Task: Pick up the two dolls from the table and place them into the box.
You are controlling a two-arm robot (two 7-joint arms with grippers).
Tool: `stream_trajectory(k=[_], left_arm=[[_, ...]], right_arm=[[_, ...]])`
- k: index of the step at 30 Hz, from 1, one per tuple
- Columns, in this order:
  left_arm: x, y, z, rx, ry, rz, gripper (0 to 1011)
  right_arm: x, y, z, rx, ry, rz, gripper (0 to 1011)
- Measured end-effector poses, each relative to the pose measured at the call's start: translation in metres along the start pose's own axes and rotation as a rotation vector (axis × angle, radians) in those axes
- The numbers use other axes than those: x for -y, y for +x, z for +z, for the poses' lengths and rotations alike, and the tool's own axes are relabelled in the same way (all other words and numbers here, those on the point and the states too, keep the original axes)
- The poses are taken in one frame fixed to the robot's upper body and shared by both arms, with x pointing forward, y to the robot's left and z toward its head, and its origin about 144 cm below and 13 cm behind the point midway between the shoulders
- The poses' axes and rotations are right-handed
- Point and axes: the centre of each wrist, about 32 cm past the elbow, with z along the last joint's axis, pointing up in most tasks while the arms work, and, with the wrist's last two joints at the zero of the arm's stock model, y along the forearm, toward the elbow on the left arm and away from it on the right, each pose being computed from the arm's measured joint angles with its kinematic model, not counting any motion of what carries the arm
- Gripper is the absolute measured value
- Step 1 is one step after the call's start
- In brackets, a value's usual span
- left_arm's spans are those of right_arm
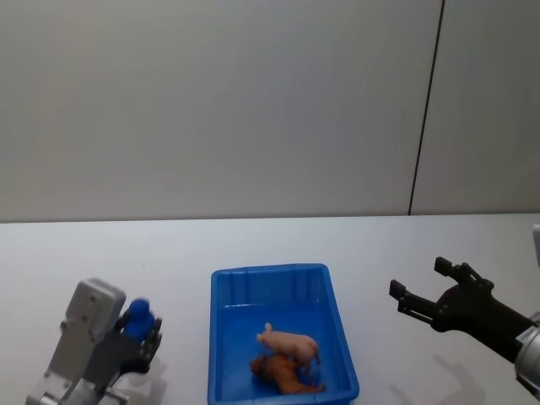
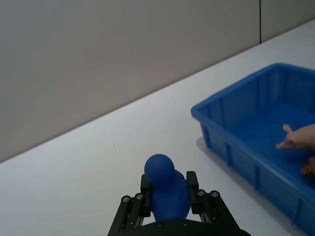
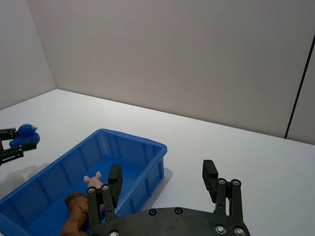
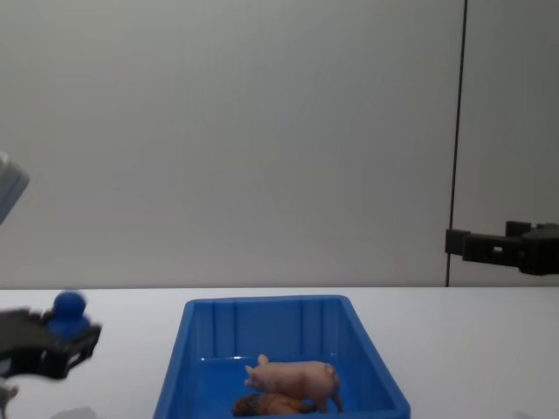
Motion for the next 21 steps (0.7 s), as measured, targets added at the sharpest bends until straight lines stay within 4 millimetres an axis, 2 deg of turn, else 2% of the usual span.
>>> stream_trajectory(k=[7,14,18,20,21], left_arm=[[0.013,-0.004,0.023,0.028,-0.088,-0.041,388],[0.029,-0.019,0.044,0.046,-0.163,-0.118,344],[0.038,-0.029,0.052,0.05,-0.191,-0.158,485],[0.041,-0.033,0.055,0.052,-0.203,-0.175,524],[0.045,-0.037,0.059,0.055,-0.217,-0.196,583]], right_arm=[[0.0,0.0,0.0,0.0,0.0,0.0,1001],[0.0,0.0,0.0,0.0,0.0,0.0,1001],[0.0,0.0,0.0,0.0,0.0,0.0,1001],[0.0,0.0,0.0,0.0,0.0,0.0,1001],[0.0,0.0,0.0,0.0,0.0,0.0,1001]])
